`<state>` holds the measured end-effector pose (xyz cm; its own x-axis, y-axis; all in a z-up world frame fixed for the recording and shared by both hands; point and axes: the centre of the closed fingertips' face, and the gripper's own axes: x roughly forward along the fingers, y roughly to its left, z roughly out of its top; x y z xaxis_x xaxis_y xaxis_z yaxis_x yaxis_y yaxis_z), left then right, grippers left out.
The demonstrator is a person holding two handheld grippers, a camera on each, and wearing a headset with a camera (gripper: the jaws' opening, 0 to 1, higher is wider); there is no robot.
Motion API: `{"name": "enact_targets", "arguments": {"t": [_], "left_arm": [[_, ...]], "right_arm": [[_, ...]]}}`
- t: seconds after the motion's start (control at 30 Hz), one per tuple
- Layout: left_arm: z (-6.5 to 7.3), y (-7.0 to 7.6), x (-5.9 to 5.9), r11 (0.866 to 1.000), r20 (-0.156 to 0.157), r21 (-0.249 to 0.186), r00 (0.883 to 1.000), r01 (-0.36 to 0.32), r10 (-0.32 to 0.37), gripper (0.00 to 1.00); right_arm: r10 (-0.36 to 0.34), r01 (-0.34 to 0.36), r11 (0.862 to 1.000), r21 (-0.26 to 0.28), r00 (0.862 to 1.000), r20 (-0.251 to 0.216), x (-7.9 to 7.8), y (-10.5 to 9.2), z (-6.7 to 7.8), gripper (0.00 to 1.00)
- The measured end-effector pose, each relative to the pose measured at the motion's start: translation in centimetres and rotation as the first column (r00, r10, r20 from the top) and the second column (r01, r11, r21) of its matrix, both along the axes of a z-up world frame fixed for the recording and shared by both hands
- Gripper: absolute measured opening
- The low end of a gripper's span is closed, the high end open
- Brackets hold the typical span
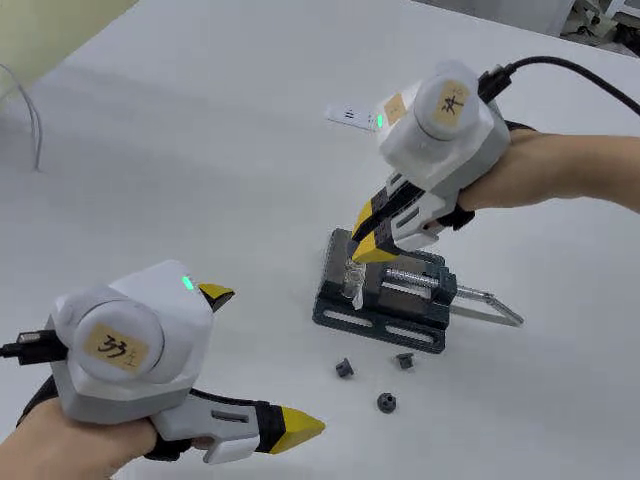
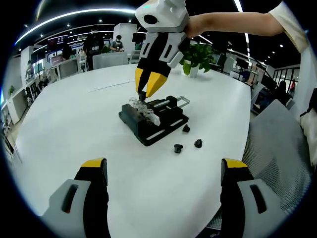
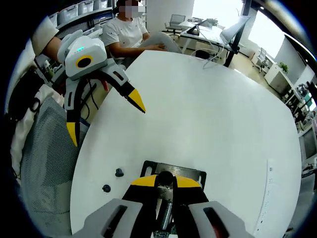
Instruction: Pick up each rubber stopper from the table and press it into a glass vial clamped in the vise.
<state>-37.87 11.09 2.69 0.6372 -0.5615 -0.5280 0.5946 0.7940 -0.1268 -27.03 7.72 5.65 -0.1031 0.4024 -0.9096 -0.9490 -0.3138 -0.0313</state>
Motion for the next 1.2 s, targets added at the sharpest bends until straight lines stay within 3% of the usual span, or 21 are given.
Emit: {"name": "enact_targets", "arguments": {"t": [0.57,1.2], "left_arm": [[-0.2,-0.4,0.8,1.0,-0.008,-0.013,1.0,0.006,-0.007,0.94],[-1.1,-0.7,0.7,0.999,-0.031,-0.033,1.0,0.0,-0.001,0.94]], "right_arm": [[0.008,-0.006,0.998,-0.066,1.0,0.027,4.2,-0.5,-0.9,0.07],[0.015,-0.013,0.996,-0.093,1.0,0.023,5.0,-0.8,-2.5,0.06]]}}
